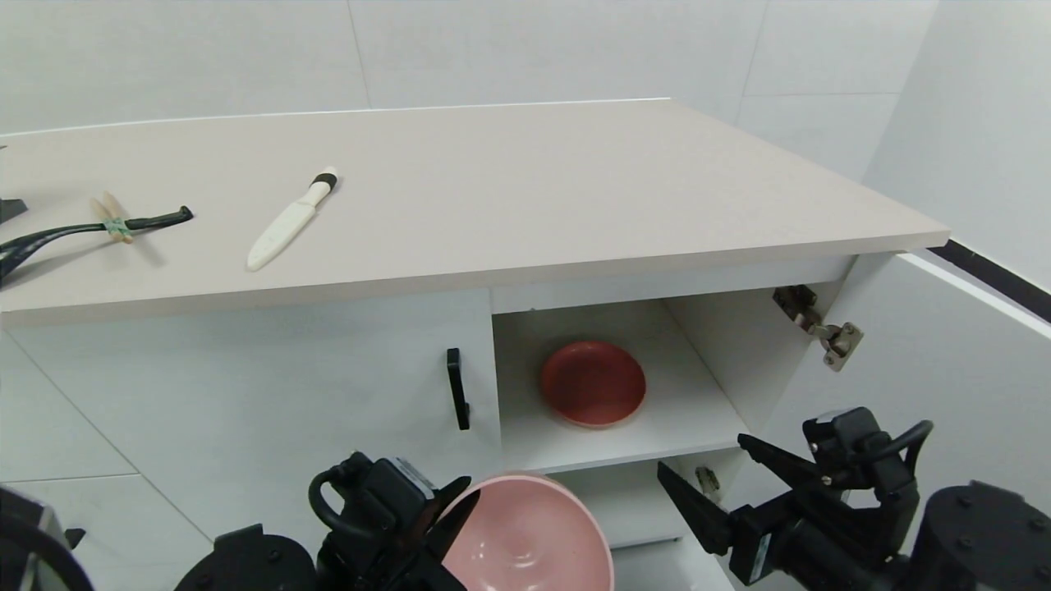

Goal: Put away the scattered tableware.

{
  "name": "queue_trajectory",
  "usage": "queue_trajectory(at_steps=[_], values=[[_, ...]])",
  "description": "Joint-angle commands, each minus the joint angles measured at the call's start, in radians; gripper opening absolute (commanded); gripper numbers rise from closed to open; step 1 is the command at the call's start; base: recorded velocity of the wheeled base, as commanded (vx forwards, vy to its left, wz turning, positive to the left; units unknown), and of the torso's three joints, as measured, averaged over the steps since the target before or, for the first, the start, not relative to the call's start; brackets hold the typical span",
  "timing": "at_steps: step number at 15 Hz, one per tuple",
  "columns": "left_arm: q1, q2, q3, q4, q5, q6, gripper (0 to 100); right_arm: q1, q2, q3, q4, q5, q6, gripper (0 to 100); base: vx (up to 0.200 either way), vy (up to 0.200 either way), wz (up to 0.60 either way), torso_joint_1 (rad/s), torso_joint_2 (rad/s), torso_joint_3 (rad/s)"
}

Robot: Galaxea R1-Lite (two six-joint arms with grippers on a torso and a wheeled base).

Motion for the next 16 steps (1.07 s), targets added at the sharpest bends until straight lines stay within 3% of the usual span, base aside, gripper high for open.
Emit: queue_trajectory(at_steps=[1, 2, 5, 6, 12, 16], values=[[0.008, 0.034, -0.084, -0.001, 0.001, 0.050, 0, 0.002, -0.065, 0.003, -0.001, 0.000, -0.003, 100, 0.000, 0.000, 0.00, 0.000, 0.00, 0.000], [0.008, 0.066, -0.107, -0.001, 0.001, 0.077, 0, 0.002, -0.076, 0.003, -0.001, -0.003, -0.006, 100, 0.000, 0.000, 0.00, 0.000, 0.00, 0.000], [0.008, 0.168, -0.162, -0.001, -0.001, 0.123, 0, 0.002, -0.073, 0.003, -0.001, -0.037, -0.006, 100, 0.000, 0.000, 0.00, 0.000, 0.00, 0.000], [0.007, 0.199, -0.219, -0.001, -0.001, 0.133, 0, 0.002, -0.069, 0.003, -0.001, -0.041, -0.006, 100, 0.000, 0.000, 0.00, 0.000, 0.00, 0.000], [0.014, 0.276, -0.343, -0.001, -0.001, 0.136, 0, 0.002, -0.022, 0.003, -0.001, -0.043, -0.001, 100, 0.000, 0.000, 0.00, 0.000, 0.00, 0.000], [0.028, 0.308, -0.504, -0.001, -0.001, 0.154, 0, -0.002, -0.007, 0.003, -0.001, -0.043, 0.005, 100, 0.000, 0.000, 0.00, 0.000, 0.00, 0.000]])
